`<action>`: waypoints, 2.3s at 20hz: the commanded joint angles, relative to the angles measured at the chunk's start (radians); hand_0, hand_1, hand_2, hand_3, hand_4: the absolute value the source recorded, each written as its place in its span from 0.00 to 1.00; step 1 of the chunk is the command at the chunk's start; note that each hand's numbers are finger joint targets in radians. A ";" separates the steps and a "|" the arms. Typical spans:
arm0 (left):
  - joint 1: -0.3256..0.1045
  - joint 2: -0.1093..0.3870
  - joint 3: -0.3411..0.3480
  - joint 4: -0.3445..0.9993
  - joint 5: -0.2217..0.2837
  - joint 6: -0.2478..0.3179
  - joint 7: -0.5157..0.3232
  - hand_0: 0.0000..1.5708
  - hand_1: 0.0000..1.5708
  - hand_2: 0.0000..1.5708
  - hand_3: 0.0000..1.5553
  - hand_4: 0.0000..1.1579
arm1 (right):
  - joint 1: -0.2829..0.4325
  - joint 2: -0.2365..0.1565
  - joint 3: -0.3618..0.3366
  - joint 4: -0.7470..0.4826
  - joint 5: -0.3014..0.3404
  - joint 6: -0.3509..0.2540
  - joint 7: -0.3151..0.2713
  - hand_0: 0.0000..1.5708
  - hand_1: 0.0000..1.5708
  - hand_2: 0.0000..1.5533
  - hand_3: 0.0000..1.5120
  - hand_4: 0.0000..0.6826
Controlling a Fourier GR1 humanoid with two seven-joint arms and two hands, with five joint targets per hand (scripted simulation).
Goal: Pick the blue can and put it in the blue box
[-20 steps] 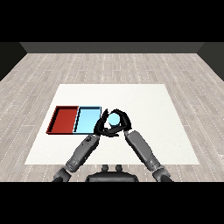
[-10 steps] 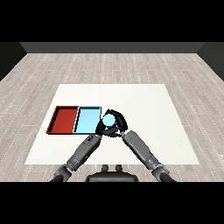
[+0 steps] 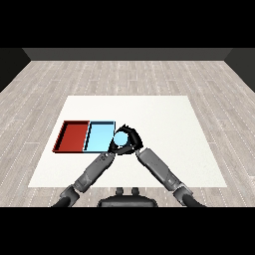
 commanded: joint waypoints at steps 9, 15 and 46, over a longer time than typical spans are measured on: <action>-0.002 -0.037 -0.066 0.028 0.084 0.161 -0.098 0.61 0.61 0.62 0.55 0.60 | -0.017 0.015 0.058 -0.013 -0.051 -0.022 0.014 0.92 0.92 0.93 0.92 0.89; 0.011 -0.019 0.014 -0.015 0.020 0.067 -0.045 0.40 0.40 0.46 0.33 0.57 | 0.004 0.006 0.012 -0.047 -0.035 0.014 0.029 0.91 0.91 0.94 0.92 0.87; 0.062 0.001 0.122 0.058 0.027 -0.036 -0.082 1.00 1.00 1.00 0.96 0.98 | 0.163 -0.046 -0.077 -0.312 -0.093 0.048 0.145 0.00 0.00 0.00 0.00 0.00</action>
